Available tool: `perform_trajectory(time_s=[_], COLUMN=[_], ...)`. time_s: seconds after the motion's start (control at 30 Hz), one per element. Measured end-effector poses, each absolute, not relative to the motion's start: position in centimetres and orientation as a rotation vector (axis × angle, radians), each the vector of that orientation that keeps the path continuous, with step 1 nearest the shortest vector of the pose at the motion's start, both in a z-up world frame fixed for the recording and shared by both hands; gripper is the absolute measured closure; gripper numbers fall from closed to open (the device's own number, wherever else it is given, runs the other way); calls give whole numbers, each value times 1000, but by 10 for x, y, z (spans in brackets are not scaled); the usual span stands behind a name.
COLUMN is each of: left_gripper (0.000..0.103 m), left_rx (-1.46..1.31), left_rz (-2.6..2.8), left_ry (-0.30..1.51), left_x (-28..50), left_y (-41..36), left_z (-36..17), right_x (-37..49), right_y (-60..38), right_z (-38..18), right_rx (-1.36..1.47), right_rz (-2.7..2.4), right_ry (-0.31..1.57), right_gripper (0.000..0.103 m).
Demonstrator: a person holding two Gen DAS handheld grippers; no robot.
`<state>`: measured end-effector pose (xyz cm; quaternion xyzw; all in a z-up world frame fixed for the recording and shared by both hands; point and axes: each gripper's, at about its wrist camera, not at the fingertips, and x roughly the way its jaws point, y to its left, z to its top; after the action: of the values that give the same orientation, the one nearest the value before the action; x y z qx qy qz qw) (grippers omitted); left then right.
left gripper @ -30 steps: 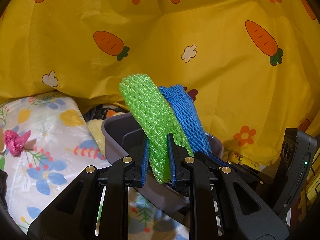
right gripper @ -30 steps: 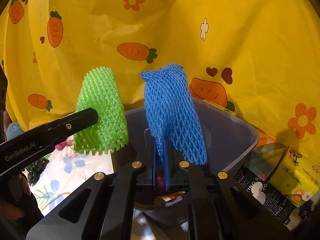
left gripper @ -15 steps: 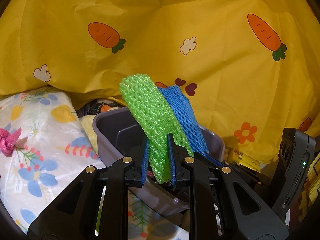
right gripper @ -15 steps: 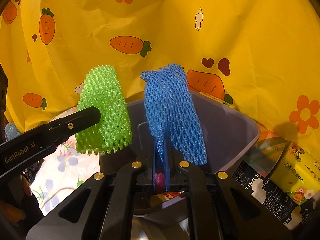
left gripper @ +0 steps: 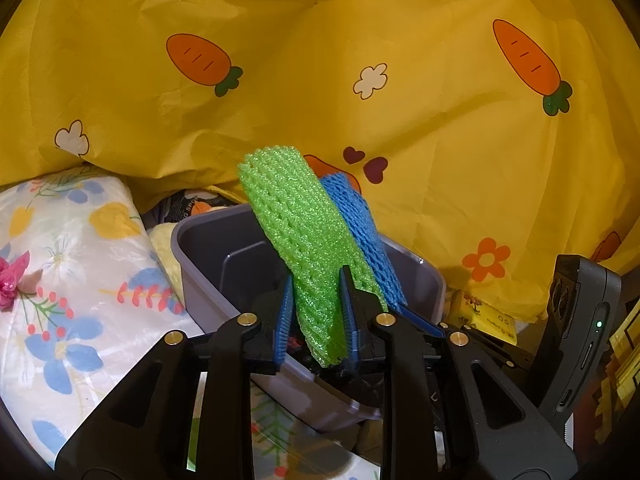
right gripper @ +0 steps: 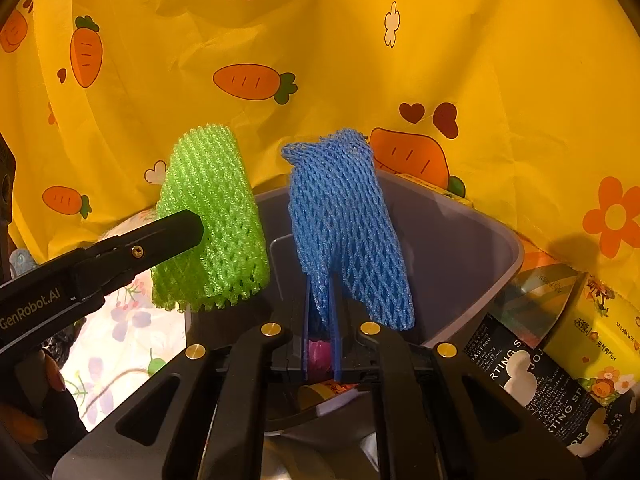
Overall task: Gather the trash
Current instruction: 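Open both grippers to drop the mesh sleeves into the bin, then move both grippers back toward the black bag and red-white wrapper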
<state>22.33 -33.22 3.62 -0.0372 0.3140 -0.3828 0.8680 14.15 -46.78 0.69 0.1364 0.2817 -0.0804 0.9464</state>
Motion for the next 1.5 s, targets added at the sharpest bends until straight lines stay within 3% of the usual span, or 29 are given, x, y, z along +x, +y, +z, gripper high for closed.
perform_trajectory(time_s=[0.03,0.1,0.23,0.5,0.87,1.07,1.17,1.5], left_gripper=[60,40,27,25,24,19,15,12], left_rx=[-80,-99,-116,-150,-122,-119,-139,-209], left_rz=[-800,-792,-767,-724,-590,-407,-319,43], left_ry=[661,655,635,647,619,594,578,543], left_x=[224,225,224,226,212,202,193,166], left_y=[-332,-328,-319,-303,-255,-184,-142,5], left_z=[35,35,36,34,35,30,29,22], right_x=[141,141,141,141,129,122,122,161], right_y=[-468,-469,-470,-469,-457,-421,-397,-263], right_z=[6,6,4,3,14,33,38,22], right_rx=[276,278,280,281,268,240,232,128], right_rz=[-172,-181,-200,-225,-275,-224,-181,134], right_ry=[575,572,568,563,527,460,455,590], right_gripper=[76,67,60,49,42,28,16,15])
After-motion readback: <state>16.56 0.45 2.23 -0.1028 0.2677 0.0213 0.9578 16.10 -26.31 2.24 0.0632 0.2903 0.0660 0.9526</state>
